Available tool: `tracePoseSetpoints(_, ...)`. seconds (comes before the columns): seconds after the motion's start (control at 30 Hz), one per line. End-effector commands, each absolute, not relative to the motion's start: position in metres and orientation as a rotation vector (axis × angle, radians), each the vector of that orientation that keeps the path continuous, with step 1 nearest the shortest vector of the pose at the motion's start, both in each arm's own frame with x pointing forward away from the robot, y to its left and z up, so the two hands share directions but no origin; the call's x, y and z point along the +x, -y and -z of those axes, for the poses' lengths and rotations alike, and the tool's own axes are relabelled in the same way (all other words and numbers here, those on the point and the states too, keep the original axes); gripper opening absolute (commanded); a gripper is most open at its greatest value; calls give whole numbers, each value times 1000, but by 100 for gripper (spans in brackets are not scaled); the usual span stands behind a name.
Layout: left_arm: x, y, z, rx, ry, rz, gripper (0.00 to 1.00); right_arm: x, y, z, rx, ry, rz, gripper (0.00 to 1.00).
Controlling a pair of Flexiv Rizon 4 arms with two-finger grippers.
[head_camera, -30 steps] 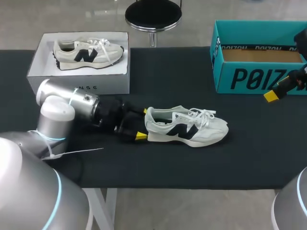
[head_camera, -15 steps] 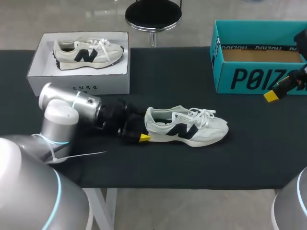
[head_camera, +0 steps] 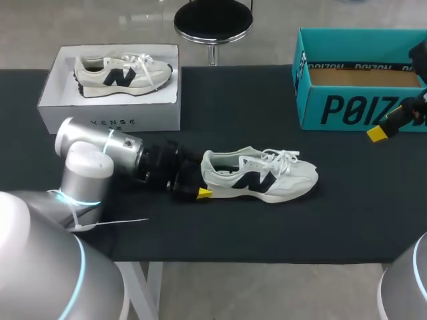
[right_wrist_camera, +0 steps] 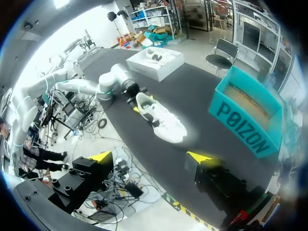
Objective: Take the shoe out of the shoebox, open the shoe tongue, remove and reinsert the insole, then place the shoe into the shoebox
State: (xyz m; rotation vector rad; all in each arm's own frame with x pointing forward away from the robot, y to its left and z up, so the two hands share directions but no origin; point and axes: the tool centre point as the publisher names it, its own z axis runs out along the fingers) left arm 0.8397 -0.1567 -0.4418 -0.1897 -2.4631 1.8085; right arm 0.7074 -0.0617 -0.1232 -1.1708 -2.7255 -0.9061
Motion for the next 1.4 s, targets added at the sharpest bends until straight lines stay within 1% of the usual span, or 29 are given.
tracePoseSetpoints(0.03,835,163,447,-193,2465,-1798,0,710,61,124,-1169,2724,900,100)
tracePoseSetpoints(0.93,835,163,447,-193,2465,-1798,0,710,61,124,-1169,2724,900,100)
tracePoseSetpoints(1.07,835,163,447,-193,2465,-1798,0,726,13,126,-1309,2661,932,100)
tracePoseSetpoints(1.27,835,163,447,-193,2465,-1798,0,735,-74,149,-1636,2637,573,100)
tracePoseSetpoints(1.4,835,163,447,-193,2465,-1798,0,738,-116,171,-1733,2534,566,100)
